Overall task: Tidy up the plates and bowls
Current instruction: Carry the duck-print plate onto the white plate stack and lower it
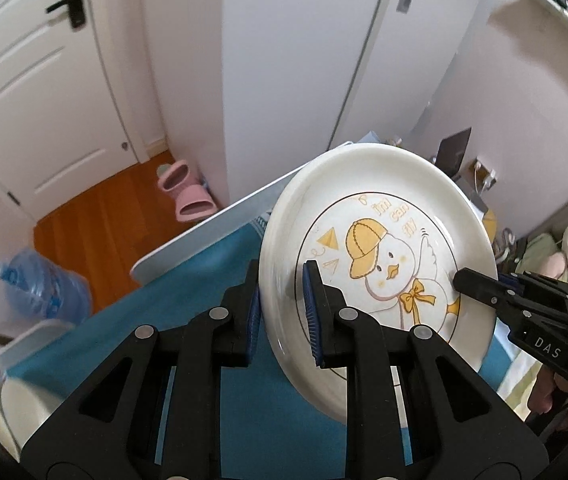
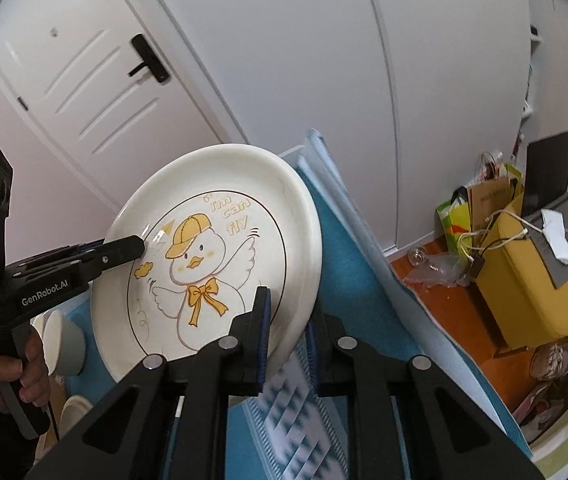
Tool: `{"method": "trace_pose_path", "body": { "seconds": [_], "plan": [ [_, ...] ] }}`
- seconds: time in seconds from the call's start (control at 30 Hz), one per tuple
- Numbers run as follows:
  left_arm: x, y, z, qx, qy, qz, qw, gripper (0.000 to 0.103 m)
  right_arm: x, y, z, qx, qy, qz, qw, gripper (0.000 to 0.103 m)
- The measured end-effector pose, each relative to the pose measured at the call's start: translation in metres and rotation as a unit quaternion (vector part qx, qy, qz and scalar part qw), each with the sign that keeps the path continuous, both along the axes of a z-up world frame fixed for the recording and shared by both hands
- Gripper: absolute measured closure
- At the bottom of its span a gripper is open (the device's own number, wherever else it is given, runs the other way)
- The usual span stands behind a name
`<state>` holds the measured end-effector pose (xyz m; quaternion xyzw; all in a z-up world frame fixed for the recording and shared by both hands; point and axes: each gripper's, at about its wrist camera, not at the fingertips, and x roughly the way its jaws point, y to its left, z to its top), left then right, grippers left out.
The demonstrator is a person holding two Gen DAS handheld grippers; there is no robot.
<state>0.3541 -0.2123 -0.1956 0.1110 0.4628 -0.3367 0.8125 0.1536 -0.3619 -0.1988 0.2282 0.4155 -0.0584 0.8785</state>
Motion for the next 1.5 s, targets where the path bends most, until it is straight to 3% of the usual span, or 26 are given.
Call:
{"method": "trace_pose_path", "body": {
  "seconds": [0.3,0.57,0.87,1.1,1.3,1.5],
  "plan": [
    [-0.063,0.069,0.044,-0.007,-0.014,0.059,0.9981,0.086,-0.035,0.051,0.051,-0.008,-0.011,0.056,0.998,0.088],
    [-0.120,0.134,0.059,-0.014,-0.020,0.146,0.9890,0.086,-0.055,0.096,0.067,-0.015,-0.023,0.137,0.990,0.088],
    [-0.176,0.210,0.025,-0.008,0.010,0.280,0.9598,0.086,-0.055,0.156,0.044,-0.018,-0.007,0.272,0.962,0.088],
    [-0.190,0.250,-0.019,-0.003,0.050,0.346,0.9368,0.086,-0.057,0.198,0.006,-0.031,0.013,0.353,0.935,0.088],
    [-0.195,0.265,-0.055,-0.004,0.071,0.370,0.9263,0.086,-0.054,0.218,-0.019,-0.044,0.033,0.381,0.923,0.088],
    [-0.193,0.260,-0.073,0.018,0.072,0.367,0.9273,0.086,-0.047,0.225,-0.022,-0.062,0.035,0.389,0.918,0.088]
  ]
}}
